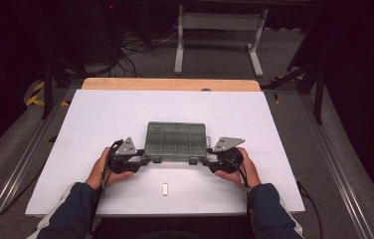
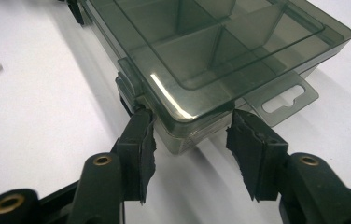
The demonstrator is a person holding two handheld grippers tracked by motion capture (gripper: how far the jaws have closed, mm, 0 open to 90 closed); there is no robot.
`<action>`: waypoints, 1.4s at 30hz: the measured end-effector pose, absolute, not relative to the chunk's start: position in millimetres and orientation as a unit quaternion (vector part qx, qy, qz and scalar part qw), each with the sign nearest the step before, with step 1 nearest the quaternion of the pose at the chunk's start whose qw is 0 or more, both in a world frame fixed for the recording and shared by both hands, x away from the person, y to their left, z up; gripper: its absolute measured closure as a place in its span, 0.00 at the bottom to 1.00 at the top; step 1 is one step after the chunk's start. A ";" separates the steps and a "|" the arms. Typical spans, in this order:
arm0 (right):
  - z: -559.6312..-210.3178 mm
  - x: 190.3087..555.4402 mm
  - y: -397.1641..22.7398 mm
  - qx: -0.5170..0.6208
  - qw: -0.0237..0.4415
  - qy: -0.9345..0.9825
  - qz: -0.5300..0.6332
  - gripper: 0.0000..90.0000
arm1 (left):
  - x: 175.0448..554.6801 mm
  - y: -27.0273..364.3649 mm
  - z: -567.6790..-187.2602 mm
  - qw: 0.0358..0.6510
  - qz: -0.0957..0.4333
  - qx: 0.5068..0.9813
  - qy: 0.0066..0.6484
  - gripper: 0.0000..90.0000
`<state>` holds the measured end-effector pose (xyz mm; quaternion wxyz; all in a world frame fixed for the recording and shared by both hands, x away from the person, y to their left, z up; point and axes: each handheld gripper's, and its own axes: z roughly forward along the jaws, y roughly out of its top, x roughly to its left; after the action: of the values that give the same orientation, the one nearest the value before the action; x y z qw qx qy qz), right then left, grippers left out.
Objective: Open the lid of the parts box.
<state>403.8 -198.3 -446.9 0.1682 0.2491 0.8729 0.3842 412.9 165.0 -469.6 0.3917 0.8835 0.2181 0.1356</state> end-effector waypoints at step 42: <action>-445.4 399.5 -202.5 0.243 0.169 0.866 0.403 0.68 | 403.5 179.0 -462.7 0.406 0.141 0.878 0.212 0.92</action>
<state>399.5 -202.5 -445.4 0.1693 0.2429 0.8660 0.4030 403.5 179.0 -462.7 0.4058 0.8776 0.2125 0.1412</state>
